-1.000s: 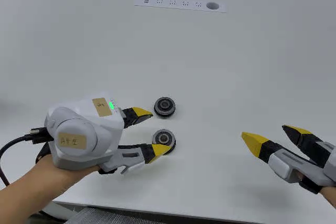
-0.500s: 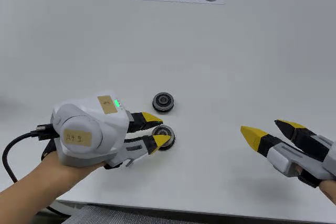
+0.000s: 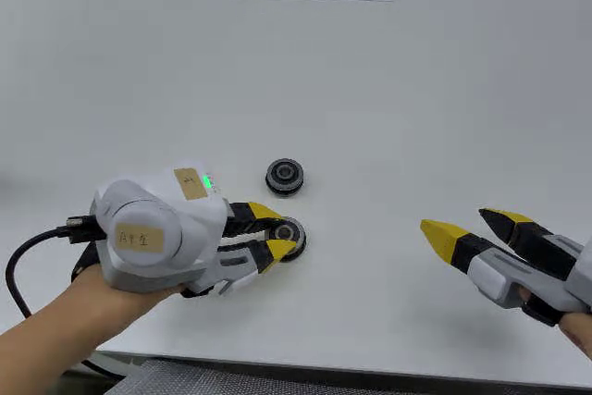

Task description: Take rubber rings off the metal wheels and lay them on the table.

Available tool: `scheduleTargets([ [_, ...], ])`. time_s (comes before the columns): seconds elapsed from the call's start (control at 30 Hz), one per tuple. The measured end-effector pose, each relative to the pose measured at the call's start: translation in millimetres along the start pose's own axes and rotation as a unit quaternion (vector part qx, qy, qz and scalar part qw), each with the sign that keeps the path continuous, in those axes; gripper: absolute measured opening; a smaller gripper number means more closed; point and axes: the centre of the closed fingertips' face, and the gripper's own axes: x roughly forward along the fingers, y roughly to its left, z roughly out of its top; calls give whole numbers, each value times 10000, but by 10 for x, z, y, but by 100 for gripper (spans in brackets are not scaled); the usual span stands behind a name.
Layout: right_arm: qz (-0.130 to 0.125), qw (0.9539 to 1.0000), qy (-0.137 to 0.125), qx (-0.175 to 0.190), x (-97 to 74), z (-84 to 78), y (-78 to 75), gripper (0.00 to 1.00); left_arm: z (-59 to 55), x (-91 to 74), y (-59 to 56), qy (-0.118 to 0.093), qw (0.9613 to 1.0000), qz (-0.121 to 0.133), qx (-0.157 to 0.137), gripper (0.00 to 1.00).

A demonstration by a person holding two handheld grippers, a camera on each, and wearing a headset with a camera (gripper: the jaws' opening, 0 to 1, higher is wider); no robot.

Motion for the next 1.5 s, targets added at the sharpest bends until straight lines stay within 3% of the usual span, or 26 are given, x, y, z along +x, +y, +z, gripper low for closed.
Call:
scheduleTargets([
  [0.4,178,9998,87,21,43,-29,116,47,11,-10,1,-8,9999,-92,-45,15],
  [0.73,714,9970,161,247,113,-39,449,43,13,-2,13,70,9999,-70,92,14],
  [1.03,1532,9863,382,482,272,-113,915,40,-4,10,21,122,9992,-146,361,14],
  [1.1,1765,9809,480,654,322,-128,1032,40,-4,10,19,124,9989,-167,422,14],
  [1.23,1898,9776,541,729,428,-123,1136,40,-6,10,21,108,9987,-199,459,14],
  [1.37,2050,9711,786,937,518,-185,1235,36,-4,9,20,101,9986,-216,470,13],
  [1.5,2057,9676,921,1136,584,-233,1264,32,0,8,16,103,9984,-244,490,13],
])
